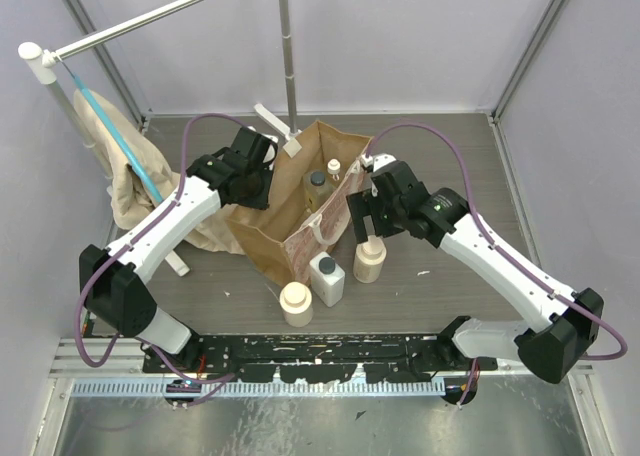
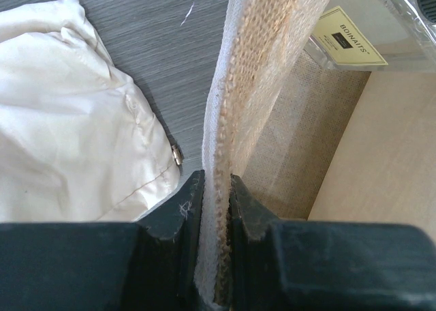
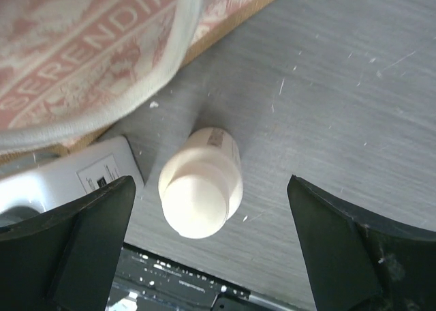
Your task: Place the personal care products into the canvas bag
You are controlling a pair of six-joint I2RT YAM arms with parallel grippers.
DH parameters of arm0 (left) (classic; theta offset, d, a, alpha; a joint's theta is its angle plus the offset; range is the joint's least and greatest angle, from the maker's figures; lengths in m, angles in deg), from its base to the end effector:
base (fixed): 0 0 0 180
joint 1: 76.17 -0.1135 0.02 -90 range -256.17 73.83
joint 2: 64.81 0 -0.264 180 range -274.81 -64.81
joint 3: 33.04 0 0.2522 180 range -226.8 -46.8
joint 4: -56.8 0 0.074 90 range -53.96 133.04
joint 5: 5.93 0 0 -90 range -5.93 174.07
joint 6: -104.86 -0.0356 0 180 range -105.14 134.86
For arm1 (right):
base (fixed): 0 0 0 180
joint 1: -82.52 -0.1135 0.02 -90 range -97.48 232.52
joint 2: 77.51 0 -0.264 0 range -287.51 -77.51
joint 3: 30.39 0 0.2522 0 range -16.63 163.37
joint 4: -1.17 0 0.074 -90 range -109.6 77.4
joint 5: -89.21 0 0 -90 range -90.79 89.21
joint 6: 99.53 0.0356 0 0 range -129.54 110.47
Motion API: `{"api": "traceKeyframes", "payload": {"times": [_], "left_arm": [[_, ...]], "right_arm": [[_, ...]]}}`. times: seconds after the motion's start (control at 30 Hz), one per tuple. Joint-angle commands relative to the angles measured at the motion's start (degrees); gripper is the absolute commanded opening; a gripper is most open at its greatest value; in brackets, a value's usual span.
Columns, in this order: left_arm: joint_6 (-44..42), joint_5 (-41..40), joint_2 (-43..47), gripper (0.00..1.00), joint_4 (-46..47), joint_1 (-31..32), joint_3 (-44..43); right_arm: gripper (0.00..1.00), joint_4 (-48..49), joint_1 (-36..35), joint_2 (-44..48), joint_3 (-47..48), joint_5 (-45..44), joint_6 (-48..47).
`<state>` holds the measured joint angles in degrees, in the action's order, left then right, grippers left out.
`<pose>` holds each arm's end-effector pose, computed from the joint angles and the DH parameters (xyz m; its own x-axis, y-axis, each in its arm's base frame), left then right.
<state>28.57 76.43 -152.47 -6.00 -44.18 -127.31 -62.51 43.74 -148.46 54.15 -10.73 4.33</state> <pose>0.2744 -0.1658 0.3155 -0.7942 0.2191 -0.5668 0.2821 0.9591 -0.0246 0.1979 0.1511 0.3386 -0.7077 -0.2659 -0.6546 -0.3719 0.9279 0.0251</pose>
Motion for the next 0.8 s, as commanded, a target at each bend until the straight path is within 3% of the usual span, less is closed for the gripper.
{"api": "traceKeyframes", "payload": {"times": [0.0, 0.27, 0.53, 0.77], "left_arm": [[0.2, -1.4, 1.4, 0.05, 0.2, -0.4, 1.0], [0.7, -1.7, 1.7, 0.05, -0.1, -0.4, 1.3], [1.4, -2.0, 2.3, 0.05, 0.1, -0.4, 2.3], [1.9, -1.8, 2.2, 0.05, 0.7, -0.4, 2.8]], "right_arm": [[1.00, 1.7, -0.1, 3.4, -3.9, 4.5, 1.7], [1.00, 3.5, -0.1, 0.1, -7.8, 9.1, 2.6], [1.00, 0.8, -0.1, -4.2, -8.2, 8.8, 1.9], [0.93, -0.2, -0.1, -5.5, -9.3, 6.4, 1.2]]}}
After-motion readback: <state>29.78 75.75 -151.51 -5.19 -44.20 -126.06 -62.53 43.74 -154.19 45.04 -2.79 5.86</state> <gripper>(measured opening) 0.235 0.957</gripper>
